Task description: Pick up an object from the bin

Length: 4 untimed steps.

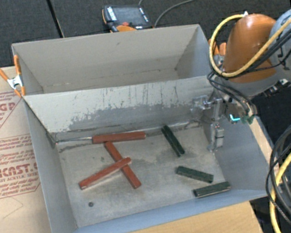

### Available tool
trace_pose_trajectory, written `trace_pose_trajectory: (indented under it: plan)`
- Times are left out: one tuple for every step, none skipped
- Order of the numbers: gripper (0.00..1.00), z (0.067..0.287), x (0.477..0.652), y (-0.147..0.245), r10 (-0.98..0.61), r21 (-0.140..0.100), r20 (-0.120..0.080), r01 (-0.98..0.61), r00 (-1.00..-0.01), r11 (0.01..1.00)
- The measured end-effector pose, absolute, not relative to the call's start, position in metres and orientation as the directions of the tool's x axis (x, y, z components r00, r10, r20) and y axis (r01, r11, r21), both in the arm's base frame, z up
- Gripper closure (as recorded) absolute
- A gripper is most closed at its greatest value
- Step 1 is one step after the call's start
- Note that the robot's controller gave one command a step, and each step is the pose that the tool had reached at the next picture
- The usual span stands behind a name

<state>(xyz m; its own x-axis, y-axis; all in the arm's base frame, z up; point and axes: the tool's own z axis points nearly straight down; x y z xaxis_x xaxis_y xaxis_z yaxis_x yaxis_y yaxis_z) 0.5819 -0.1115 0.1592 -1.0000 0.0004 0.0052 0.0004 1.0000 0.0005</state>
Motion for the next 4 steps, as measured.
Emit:
trace_pose_trajectory:
  plan:
    - [0.00,0.077,0.490,-0.085,-0.183,0.002,0.004,-0.183,-0.983,0.983]
    - [0.00,0.104,0.483,-0.105,-0.143,-0.001,-0.002,-0.143,-0.990,0.990]
    - [0.00,0.070,0.485,-0.096,-0.091,0.000,-0.006,-0.091,-0.996,0.996]
    - [1.00,0.072,0.485,-0.097,-0.091,0.000,0.001,-0.091,-0.996,0.996]
